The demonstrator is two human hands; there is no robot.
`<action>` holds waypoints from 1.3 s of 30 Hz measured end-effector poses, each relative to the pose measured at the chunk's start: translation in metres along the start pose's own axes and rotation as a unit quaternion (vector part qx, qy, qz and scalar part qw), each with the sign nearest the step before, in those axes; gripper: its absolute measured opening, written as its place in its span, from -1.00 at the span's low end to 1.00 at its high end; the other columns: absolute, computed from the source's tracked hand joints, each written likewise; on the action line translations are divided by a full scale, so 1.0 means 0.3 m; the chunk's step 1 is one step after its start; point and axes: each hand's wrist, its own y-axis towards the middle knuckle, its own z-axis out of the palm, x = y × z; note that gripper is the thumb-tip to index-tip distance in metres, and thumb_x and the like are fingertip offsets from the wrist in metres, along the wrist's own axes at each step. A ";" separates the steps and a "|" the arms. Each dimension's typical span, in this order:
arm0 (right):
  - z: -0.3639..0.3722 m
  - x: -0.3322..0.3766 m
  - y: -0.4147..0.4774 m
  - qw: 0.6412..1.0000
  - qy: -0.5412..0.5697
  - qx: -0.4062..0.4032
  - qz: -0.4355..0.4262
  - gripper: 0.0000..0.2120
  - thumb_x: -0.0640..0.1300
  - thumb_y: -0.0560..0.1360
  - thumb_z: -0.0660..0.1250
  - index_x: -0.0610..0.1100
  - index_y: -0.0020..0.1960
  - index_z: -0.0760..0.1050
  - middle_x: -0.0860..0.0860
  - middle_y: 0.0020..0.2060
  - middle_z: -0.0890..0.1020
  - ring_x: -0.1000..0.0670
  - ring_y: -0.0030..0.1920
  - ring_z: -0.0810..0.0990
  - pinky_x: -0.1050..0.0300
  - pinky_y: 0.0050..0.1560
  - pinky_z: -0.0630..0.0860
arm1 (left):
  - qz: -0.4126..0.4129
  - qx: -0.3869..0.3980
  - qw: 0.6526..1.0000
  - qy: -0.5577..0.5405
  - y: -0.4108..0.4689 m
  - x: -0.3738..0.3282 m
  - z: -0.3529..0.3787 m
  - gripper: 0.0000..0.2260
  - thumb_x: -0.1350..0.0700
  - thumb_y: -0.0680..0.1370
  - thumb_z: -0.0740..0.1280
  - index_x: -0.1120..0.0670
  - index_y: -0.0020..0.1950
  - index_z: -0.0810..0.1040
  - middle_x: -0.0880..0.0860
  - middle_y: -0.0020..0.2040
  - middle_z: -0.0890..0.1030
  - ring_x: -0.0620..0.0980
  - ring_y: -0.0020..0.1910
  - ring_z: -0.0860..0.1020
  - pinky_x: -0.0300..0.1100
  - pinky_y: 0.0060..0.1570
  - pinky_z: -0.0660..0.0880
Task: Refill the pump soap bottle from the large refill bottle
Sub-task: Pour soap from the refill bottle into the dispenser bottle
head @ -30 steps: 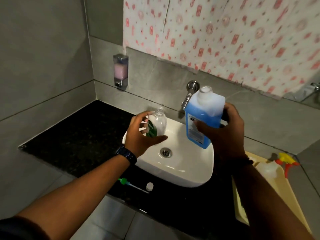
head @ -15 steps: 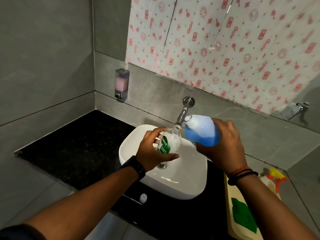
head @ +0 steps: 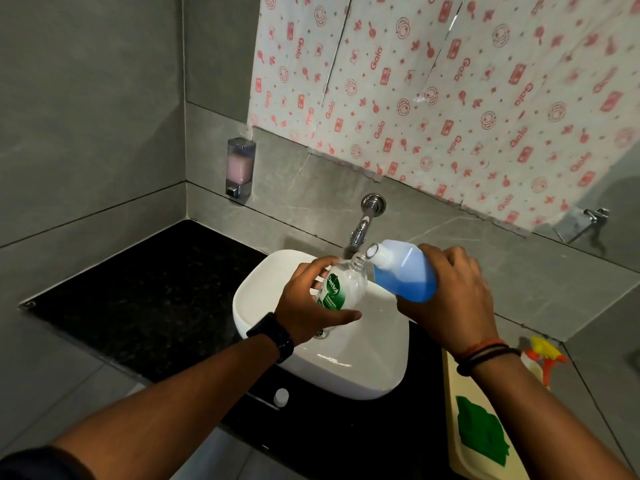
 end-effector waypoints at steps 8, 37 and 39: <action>-0.015 -0.006 0.004 0.999 -0.033 0.004 -0.017 -0.30 -0.01 0.14 0.56 0.01 0.23 0.39 -0.08 -0.06 0.45 -0.16 -0.05 0.42 -0.07 -0.10 0.45 | 0.000 0.007 1.000 0.012 0.004 0.007 0.006 -0.26 -0.01 0.08 0.66 -0.14 0.21 0.47 -0.19 0.01 0.44 -0.24 -0.10 0.51 -0.39 -0.18 0.50; -0.049 0.019 0.012 0.996 -0.078 0.007 -0.042 -0.29 -0.01 0.12 0.57 -0.02 0.23 0.42 -0.12 -0.08 0.47 -0.22 -0.07 0.44 -0.09 -0.12 0.45 | 0.005 0.006 1.000 0.011 -0.003 0.017 0.002 -0.28 -0.06 0.08 0.65 -0.19 0.18 0.45 -0.21 -0.01 0.44 -0.29 -0.08 0.49 -0.46 -0.19 0.47; -0.052 0.020 0.011 0.996 -0.079 0.010 -0.042 -0.28 -0.01 0.13 0.57 -0.03 0.24 0.41 -0.12 -0.07 0.47 -0.21 -0.06 0.44 -0.10 -0.12 0.46 | 0.004 0.004 1.000 0.010 -0.006 0.016 0.002 -0.28 -0.06 0.08 0.65 -0.19 0.18 0.45 -0.22 -0.01 0.44 -0.27 -0.08 0.50 -0.47 -0.20 0.46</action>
